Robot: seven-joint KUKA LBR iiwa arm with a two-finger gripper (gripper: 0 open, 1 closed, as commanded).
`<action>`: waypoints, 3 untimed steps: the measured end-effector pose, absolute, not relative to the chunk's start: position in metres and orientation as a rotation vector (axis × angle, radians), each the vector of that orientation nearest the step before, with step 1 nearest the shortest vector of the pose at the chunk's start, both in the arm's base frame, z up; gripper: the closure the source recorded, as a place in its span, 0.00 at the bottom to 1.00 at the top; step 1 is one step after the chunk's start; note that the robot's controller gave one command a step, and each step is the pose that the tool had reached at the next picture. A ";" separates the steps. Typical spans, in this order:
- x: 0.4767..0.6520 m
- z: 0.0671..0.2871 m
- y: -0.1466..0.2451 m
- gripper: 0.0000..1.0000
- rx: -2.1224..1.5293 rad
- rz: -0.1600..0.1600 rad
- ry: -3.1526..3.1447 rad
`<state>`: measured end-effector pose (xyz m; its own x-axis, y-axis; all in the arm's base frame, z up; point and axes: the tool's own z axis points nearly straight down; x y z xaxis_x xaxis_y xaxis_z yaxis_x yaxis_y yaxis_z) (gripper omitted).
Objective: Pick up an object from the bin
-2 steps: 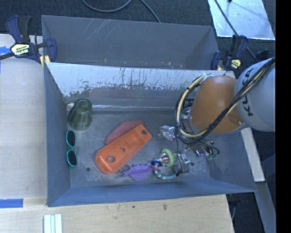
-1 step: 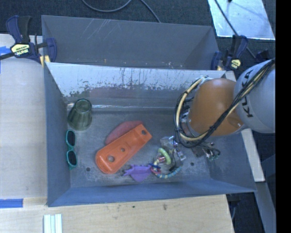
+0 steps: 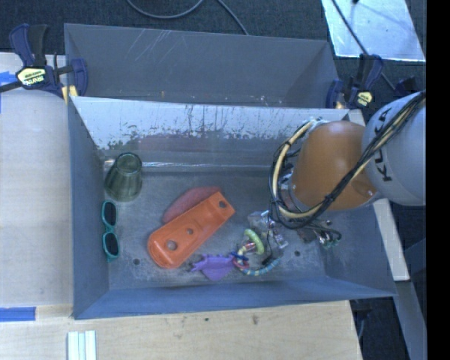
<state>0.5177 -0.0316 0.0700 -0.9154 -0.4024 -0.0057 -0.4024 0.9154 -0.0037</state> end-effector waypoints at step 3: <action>0.518 0.093 -0.032 1.00 -0.645 -0.004 3.067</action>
Offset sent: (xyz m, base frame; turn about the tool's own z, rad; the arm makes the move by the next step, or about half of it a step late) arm 0.0001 0.0003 0.0033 0.0000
